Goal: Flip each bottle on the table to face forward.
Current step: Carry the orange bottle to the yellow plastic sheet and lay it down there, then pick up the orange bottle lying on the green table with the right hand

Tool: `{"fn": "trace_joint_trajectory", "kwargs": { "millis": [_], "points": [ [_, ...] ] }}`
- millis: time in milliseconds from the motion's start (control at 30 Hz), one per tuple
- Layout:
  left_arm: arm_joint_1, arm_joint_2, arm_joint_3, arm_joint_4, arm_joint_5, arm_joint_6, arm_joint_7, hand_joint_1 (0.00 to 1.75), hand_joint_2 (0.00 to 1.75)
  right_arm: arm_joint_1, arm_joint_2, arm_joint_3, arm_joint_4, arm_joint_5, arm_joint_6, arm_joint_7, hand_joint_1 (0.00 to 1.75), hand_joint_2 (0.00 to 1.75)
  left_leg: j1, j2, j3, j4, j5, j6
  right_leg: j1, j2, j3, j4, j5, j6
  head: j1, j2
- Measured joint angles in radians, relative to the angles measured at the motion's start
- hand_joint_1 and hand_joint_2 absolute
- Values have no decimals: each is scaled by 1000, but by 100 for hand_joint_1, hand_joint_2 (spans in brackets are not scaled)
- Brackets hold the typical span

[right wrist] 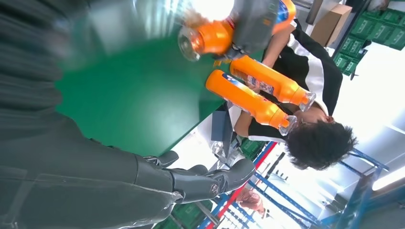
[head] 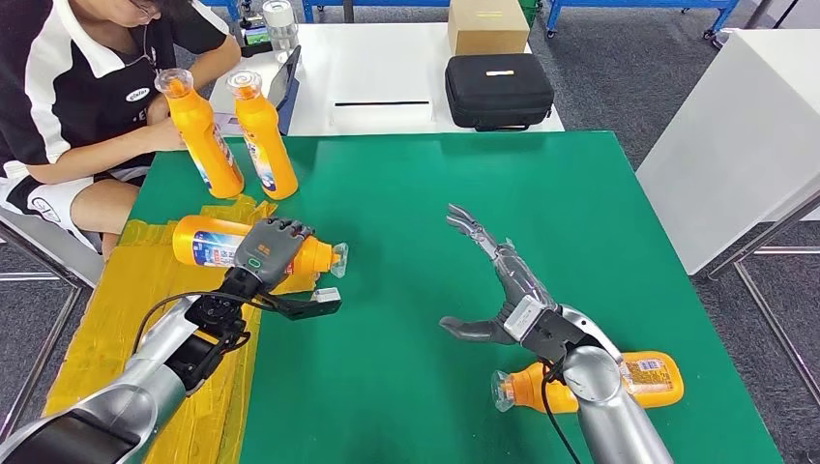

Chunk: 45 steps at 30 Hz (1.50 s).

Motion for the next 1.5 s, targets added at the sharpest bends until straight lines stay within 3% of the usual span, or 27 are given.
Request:
{"fn": "trace_joint_trajectory", "kwargs": {
  "millis": [67, 100, 133, 200, 233, 267, 367, 500, 600, 833, 1000, 1100, 1267, 1433, 1500],
  "points": [
    [-1, -3, 4, 37, 12, -25, -15, 174, 175, 0, -1, 0, 0, -2, 1, 0, 0, 175, 0, 0, 0, 0, 0, 0, 0, 0, 0, 0, 0, 0, 0, 0],
    [-1, -4, 8, 54, 20, -39, -20, 164, 175, 0, -1, 0, 0, -3, 1, 0, 0, 175, 0, 0, 0, 0, 0, 0, 0, 0, 0, 0, 0, 0, 0, 0],
    [-2, -6, 14, 68, 29, -53, -22, 133, 175, 0, -2, 0, 0, -4, 1, 0, 0, 175, 0, 0, 0, 0, 0, 0, 0, 0, 0, 0, 0, 0, 0, 0],
    [-8, -8, 29, 90, 47, -87, -26, 48, 175, 0, -2, 0, 0, -4, -1, -1, 0, 175, 0, -1, 0, 0, 0, 0, 0, 0, 0, 0, 0, 0, 0, 0],
    [-12, -9, 36, 99, 55, -111, -30, 14, 175, 1, -2, 0, 0, -4, -4, -1, 0, 175, 0, -2, 0, 0, 0, 0, 0, 0, 1, 0, 0, 0, 0, 0],
    [-17, -11, 44, 107, 64, -140, -35, 1, 175, 1, -2, 1, 0, -3, -7, -1, 0, 175, 0, -2, 0, 0, 0, 0, 0, -1, 1, 0, 0, 0, 0, 0],
    [-40, -15, 68, 132, 92, -258, -55, 0, 175, 3, -2, 1, 0, 0, -14, 0, 0, 175, 0, -3, 3, 0, -1, 0, 0, -1, 4, 0, 0, 0, 0, 0],
    [-81, -22, 82, 168, 105, -423, -68, 0, 0, 1, -2, 1, 3, 13, -17, 6, 0, 175, 0, -2, 9, -1, -2, -2, 0, 0, 9, 0, 0, 0, 0, 0],
    [-88, -30, 93, 182, 116, -427, -65, 0, 0, 3, -2, 1, 5, 32, -26, 13, 0, 175, 0, -2, 11, -1, -2, -2, 0, 0, 10, 0, 0, 0, 0, 0],
    [-37, -53, 138, 170, 171, -143, -58, 0, 0, 28, -9, -4, -5, 72, -32, 21, 0, 175, 0, -2, 7, -1, -1, -1, 0, 0, 7, 0, 0, 0, 0, 0],
    [-20, -63, 165, 137, 188, -107, -73, 0, 0, 29, -10, -4, -5, 75, -32, 21, 0, 175, 0, -3, 5, -1, -1, -1, 0, 0, 5, 0, 0, 0, 0, 0],
    [2, -64, 194, 77, 285, -82, -137, 0, 0, 33, -11, -6, -5, 75, -35, 25, 0, 175, 0, -3, 4, 0, -1, -1, 0, 0, 4, 0, 0, 0, 0, 0],
    [102, -63, 290, -277, 714, -197, -346, 0, 0, 57, -8, -30, -8, 90, -62, 31, 0, 175, 0, -2, 3, 0, -1, -1, 0, 0, 3, 0, -1, 0, 0, 0],
    [189, -60, 358, -583, 932, -293, -417, 0, 0, 78, -8, -49, -23, 122, -83, 31, 0, 175, 0, -2, 2, 0, -2, -2, 0, 0, 3, 0, -1, 0, 0, 0],
    [225, -59, 381, -667, 1073, -378, -464, 0, 0, 89, -12, -54, -39, 147, -95, 31, 0, 175, 0, -2, 2, 0, -2, -2, 0, 0, 3, 0, -1, -1, 0, 0]
  ]
}}
